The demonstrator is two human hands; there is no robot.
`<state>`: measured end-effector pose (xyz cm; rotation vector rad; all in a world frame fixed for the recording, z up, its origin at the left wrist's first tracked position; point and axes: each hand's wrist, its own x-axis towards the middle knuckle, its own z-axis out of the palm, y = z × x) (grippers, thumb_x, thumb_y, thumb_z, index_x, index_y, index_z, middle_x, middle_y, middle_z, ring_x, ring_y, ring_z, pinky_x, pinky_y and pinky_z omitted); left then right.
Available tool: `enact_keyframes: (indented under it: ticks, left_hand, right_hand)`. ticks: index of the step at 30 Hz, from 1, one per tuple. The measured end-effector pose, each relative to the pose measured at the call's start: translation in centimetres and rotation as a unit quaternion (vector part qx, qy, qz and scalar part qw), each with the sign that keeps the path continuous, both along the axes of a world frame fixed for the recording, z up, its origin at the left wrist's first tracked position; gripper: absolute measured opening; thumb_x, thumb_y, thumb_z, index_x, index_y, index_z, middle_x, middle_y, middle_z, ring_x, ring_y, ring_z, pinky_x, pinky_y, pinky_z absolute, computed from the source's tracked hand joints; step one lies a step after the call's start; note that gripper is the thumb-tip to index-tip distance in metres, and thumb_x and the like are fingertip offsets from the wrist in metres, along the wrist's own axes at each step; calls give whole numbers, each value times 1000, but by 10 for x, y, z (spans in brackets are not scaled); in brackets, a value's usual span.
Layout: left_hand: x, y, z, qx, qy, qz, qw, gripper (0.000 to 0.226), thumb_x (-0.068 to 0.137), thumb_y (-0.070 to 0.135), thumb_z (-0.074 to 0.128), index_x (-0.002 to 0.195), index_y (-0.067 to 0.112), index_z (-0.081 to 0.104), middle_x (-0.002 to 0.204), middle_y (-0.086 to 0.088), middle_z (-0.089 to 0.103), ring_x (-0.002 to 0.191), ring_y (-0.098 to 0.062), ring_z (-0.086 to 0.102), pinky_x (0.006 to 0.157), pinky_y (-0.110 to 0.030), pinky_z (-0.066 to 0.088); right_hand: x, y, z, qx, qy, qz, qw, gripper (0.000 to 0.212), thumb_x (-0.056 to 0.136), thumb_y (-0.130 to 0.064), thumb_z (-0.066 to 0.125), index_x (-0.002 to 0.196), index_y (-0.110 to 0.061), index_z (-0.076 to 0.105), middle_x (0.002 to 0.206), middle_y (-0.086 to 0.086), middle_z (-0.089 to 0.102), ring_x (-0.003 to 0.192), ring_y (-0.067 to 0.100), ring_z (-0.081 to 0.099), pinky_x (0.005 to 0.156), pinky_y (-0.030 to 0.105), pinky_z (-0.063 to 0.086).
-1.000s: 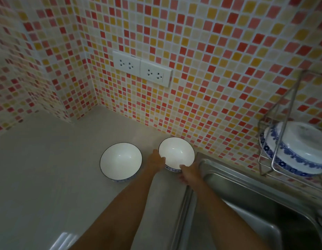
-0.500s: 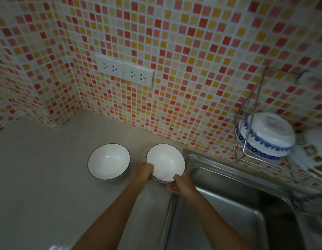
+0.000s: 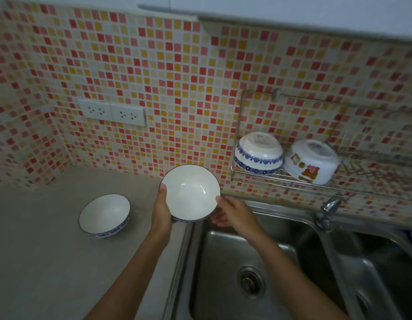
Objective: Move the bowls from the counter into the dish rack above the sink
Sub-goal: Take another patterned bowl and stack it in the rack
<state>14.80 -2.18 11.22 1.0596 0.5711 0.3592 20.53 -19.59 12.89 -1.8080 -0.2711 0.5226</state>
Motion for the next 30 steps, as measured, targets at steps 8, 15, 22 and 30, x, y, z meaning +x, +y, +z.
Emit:
enact_keyframes:
  ticks: [8, 15, 22, 30]
  left_hand:
    - [16, -42, 71, 46, -77, 31, 995, 48, 94, 60, 25, 128, 38, 49, 116, 6, 61, 98, -18, 62, 70, -35, 56]
    - [67, -115, 116, 124, -106, -13, 987, 50, 95, 57, 23, 132, 29, 43, 113, 2, 56, 88, -13, 59, 64, -26, 51]
    - [125, -175, 146, 237, -150, -99, 955, 43, 97, 49, 34, 132, 26, 43, 127, 0, 50, 113, -22, 52, 88, -39, 50]
    - [167, -222, 162, 435, -192, -90, 875, 61, 90, 49, 53, 144, 37, 28, 144, -5, 35, 119, -15, 43, 94, -27, 36]
  right_hand:
    - [28, -110, 70, -28, -306, -164, 937, 14, 90, -29, 65, 98, -20, 71, 87, -8, 72, 81, 6, 68, 76, 22, 55]
    - [83, -190, 53, -202, -384, -277, 857, 85, 77, -59, 68, 142, -15, 36, 143, 10, 45, 131, 28, 42, 106, 47, 43]
    - [97, -202, 23, -363, -363, -225, 828, 102, 85, -80, 25, 152, -12, -12, 162, 10, -10, 149, 26, -10, 115, 36, -11]
    - [97, -205, 26, -385, -375, -206, 818, 103, 85, -80, 19, 152, -7, -10, 162, 12, -7, 149, 25, -10, 114, 32, -15]
